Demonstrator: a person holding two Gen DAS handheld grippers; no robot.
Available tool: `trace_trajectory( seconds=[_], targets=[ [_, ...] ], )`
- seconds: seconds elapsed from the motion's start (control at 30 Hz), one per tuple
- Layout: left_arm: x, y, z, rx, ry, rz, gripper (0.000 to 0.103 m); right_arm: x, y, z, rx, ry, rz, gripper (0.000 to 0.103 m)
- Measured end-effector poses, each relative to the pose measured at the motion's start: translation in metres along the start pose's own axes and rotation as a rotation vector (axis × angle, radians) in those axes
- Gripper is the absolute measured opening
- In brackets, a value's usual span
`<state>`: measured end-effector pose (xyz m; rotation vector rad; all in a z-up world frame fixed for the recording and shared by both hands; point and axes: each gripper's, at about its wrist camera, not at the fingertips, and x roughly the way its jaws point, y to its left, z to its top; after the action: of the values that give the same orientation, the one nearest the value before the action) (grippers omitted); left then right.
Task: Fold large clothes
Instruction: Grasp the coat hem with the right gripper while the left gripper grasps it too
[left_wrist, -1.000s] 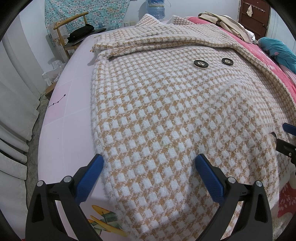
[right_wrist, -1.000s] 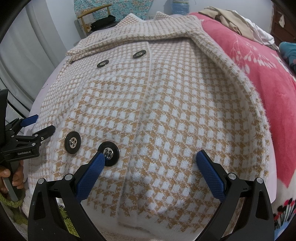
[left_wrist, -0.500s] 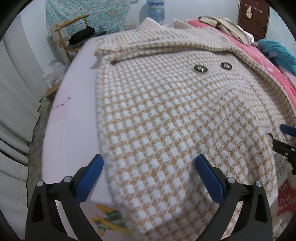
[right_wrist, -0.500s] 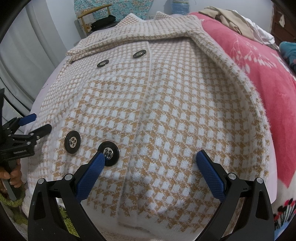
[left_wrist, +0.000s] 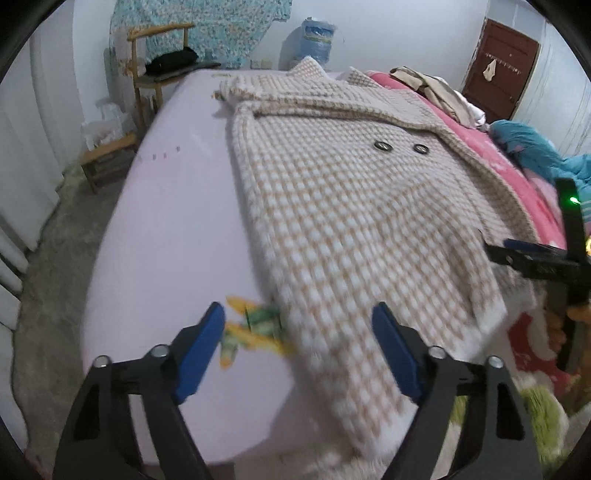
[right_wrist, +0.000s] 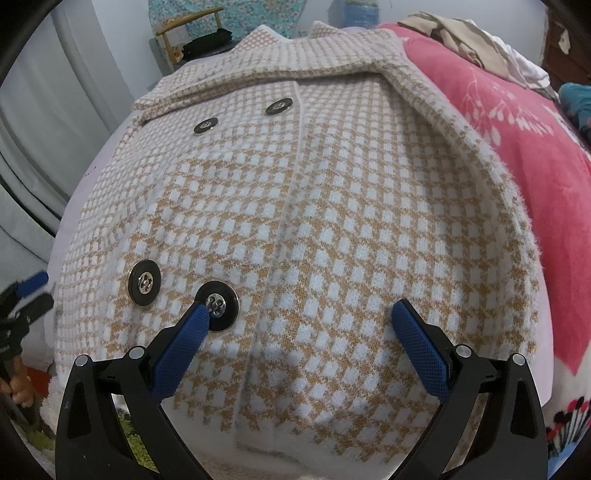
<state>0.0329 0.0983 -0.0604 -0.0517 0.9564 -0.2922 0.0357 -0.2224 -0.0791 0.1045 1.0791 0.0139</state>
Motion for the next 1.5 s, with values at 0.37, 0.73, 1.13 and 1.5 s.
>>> trace_trajectory(
  seconds=[0.37,0.73,1.13,1.5],
  targets=[
    [0.004,-0.005,-0.028,-0.050,0.130,-0.118,0.044,0.000,-0.003,0.004,-0.003,0.002,0.003,0.095],
    [0.000,-0.013,-0.040,-0.008,0.184,-0.182,0.035,-0.065,-0.056,-0.025,0.094,-0.091,-0.044,0.086],
    [0.000,-0.019,-0.038,0.034,0.176,-0.150,0.019,-0.065,-0.083,-0.050,0.208,-0.039,-0.060,0.048],
    [-0.036,-0.026,-0.014,0.063,0.023,-0.173,0.008,-0.102,-0.102,-0.049,0.316,-0.133,0.059,0.006]
  ],
)
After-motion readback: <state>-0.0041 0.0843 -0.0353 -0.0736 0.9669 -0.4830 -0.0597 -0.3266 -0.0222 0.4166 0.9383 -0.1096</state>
